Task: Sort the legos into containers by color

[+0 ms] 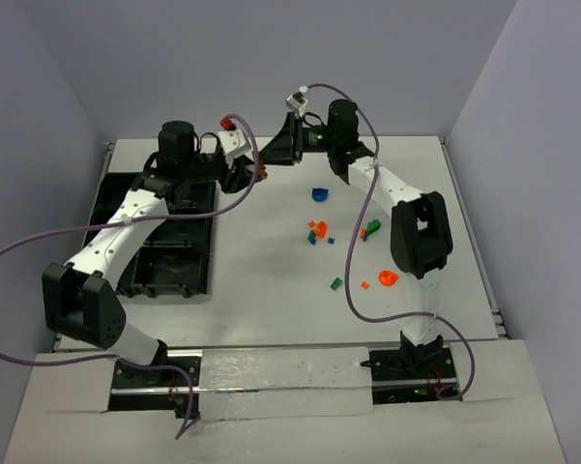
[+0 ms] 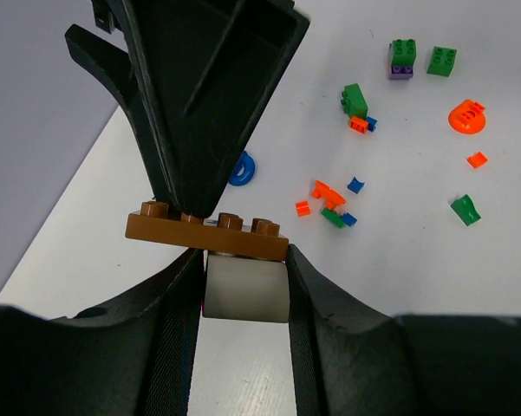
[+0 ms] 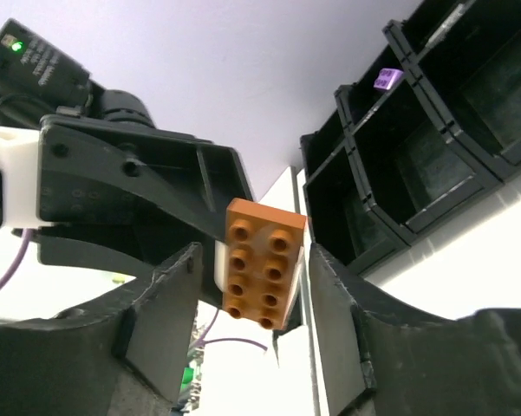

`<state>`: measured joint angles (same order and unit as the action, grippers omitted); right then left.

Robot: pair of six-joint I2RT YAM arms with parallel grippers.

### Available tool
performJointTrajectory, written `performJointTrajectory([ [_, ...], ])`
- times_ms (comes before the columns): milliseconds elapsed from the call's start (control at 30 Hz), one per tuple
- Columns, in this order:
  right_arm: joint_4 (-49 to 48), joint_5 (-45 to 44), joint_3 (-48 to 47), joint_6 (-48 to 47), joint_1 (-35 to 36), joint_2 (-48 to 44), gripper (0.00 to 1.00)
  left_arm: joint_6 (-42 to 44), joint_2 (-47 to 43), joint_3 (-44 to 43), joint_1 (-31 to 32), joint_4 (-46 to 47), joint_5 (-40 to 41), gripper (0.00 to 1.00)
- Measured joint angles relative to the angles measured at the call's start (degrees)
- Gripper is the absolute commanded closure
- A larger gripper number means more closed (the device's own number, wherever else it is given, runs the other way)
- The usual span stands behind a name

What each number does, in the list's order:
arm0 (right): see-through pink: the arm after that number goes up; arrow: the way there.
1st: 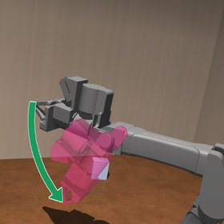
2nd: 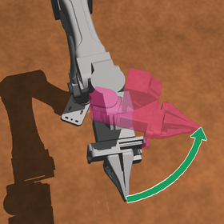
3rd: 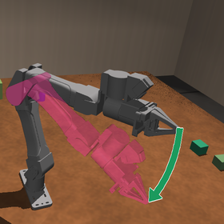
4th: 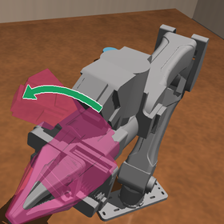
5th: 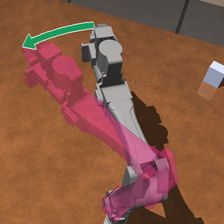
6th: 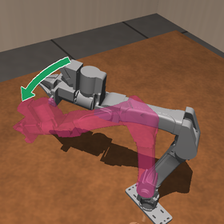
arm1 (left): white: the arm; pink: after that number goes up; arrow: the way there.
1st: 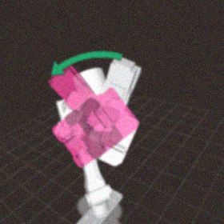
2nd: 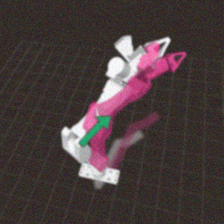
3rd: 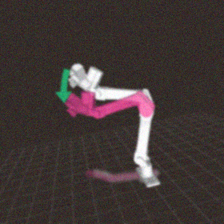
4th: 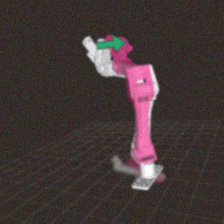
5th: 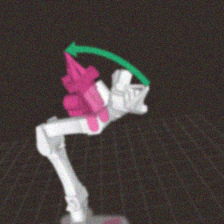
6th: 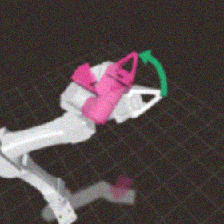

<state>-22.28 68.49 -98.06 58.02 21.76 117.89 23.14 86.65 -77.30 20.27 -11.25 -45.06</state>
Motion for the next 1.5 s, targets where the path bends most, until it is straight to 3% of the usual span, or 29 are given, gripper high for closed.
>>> performJointTrajectory([
  [200, 1.5, 0.9, -1.1, -1.3, 0.1, 0.0, 0.26, 0.0, 0.5, 0.0, 0.2, -0.2, 0.8, 0.95],
  [533, 21.4, -4.7, -4.7, -15.9, 0.2, 0.0, 0.42, 1.3, 1.3, -0.4, 1.9, -0.8, 3.3, 0.95],
  [867, 32.0, -8.3, -8.1, -24.9, 0.7, 0.0, 0.49, 2.9, 2.2, -0.9, 2.7, -3.1, 5.8, 0.94],
  [1033, 34.3, -8.2, -8.5, -27.4, 0.9, 0.0, 0.61, 2.9, 2.3, -1.0, 2.7, -3.8, 6.3, 0.94],
  [1200, 34.6, -7.8, -8.7, -27.1, 0.9, 0.0, 0.87, 3.1, 2.3, -1.0, 2.9, -4.0, 6.5, 0.93],
  [1267, 34.2, -7.6, -8.7, -26.5, 0.9, 0.0, 1.0, 3.1, 2.3, -1.0, 2.9, -4.0, 6.4, 0.9],
  [1300, 33.8, -7.4, -8.7, -26.1, 0.9, 0.0, 1.0, 3.1, 2.3, -1.0, 2.9, -3.9, 6.4, 0.88],
  [1500, 29.7, -5.8, -8.1, -22.9, 0.5, 0.0, 1.0, 3.1, 2.0, -1.0, 2.9, -3.0, 6.4, 0.55],
])
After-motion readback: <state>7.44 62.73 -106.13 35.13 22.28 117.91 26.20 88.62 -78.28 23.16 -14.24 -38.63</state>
